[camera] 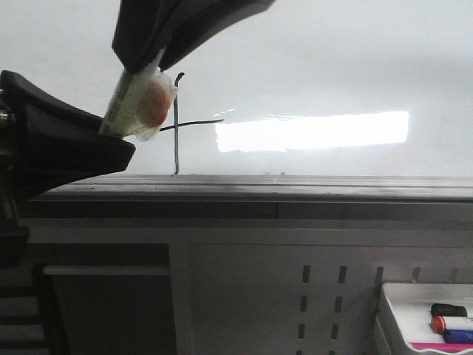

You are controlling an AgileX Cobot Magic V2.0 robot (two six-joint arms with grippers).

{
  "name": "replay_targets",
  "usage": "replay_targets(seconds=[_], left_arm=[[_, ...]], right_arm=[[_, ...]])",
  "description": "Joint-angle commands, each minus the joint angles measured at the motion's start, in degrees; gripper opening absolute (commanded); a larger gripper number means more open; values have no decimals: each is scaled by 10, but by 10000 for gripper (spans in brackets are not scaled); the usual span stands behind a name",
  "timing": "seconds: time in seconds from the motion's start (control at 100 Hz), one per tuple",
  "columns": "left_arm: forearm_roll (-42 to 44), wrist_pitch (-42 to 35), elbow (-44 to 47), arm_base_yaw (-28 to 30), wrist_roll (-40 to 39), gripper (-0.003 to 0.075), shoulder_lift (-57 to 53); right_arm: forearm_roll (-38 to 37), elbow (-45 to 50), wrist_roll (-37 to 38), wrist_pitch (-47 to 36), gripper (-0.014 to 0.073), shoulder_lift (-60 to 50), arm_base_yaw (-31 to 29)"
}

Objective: Write number 4 on whiteboard

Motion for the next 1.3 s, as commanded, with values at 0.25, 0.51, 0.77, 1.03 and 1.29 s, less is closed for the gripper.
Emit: replay_targets(seconds=[0.25,0.51,0.77,1.03,1.29], left_arm=[[-325,154,-78,-1,-76,-20,-6],[-457,277,-169,17,-76,-20,35],[-481,284,-174,50,-76,-20,75],[-481,275,-179,50,-76,150,75],[-489,269,-179,50,-76,370,61]], right_arm=[[0,-17,-7,-15,484,-44,-37],[0,-17,-7,-5,466,-56,-39],[0,-17,-7,12,466,-56,-39],[0,-17,-7,12,466,-56,-39],[-13,-17,-7,19,466,-56,-39]])
